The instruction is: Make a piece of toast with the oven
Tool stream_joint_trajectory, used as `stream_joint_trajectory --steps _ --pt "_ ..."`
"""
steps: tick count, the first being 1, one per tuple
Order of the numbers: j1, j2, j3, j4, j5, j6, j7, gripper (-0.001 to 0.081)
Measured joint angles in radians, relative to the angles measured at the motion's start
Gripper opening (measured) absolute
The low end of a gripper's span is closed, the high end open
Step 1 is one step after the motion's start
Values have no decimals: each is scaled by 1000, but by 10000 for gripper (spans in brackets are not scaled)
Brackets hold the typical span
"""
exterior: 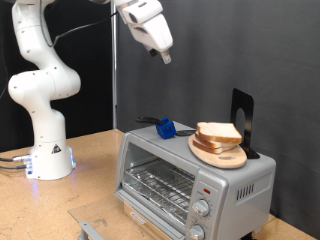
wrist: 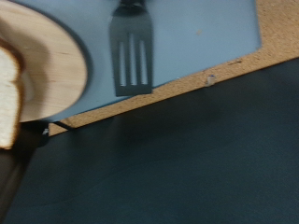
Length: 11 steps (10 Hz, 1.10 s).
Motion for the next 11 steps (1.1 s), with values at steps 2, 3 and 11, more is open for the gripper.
stream_joint_trajectory --steps 2,3,11 --pt "-5 -12 10 -9 -9 -6 26 682" --pt "-5 -11 10 -16 -12 8 -3 682" --pt "-4 -4 62 -223 -20 256 -74 682"
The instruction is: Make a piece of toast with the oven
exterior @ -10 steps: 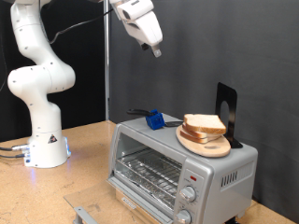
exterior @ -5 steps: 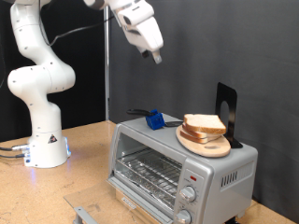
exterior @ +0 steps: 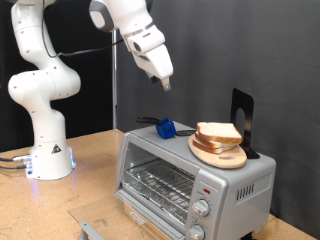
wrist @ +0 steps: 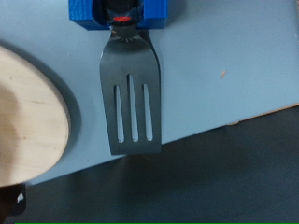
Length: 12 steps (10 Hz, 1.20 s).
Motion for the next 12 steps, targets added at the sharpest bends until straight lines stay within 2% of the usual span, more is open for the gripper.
stream_joint_trajectory --steps 5,12 --pt "2 20 16 -82 -10 135 -17 682" --pt "9 104 19 -84 -8 181 -44 682"
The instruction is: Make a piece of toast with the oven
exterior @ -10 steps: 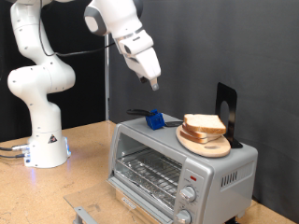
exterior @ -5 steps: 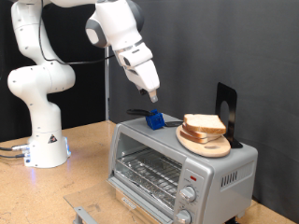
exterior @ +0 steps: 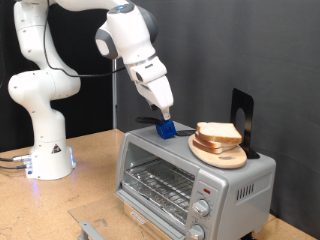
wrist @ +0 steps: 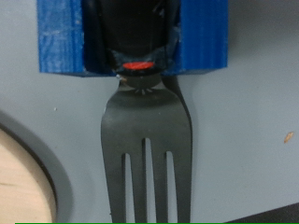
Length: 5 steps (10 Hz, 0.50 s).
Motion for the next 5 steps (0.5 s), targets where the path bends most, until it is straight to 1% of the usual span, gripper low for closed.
stream_joint_trajectory --steps 5 --pt "8 39 14 -2 7 34 -7 682"
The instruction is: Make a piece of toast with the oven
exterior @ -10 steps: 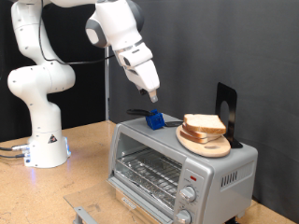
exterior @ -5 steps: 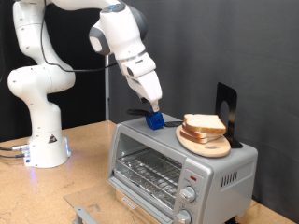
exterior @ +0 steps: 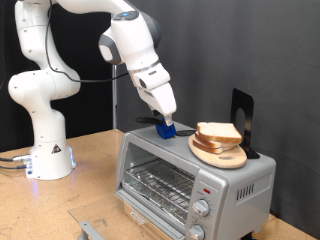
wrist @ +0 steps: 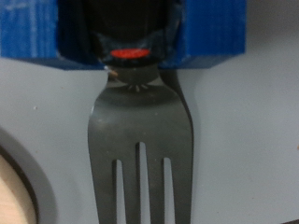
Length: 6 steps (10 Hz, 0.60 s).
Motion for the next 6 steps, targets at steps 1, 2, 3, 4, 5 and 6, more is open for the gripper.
stream_joint_trajectory --steps 1,2,3,4,5,6 --pt "1 8 5 -1 4 8 -2 682" --pt "1 14 8 -3 5 13 -6 682" --pt "1 15 9 -9 5 16 -7 682" --pt "1 15 9 -15 5 16 -9 682" --pt "1 15 9 -22 5 18 -10 682" --pt "2 15 9 -30 7 24 -11 682"
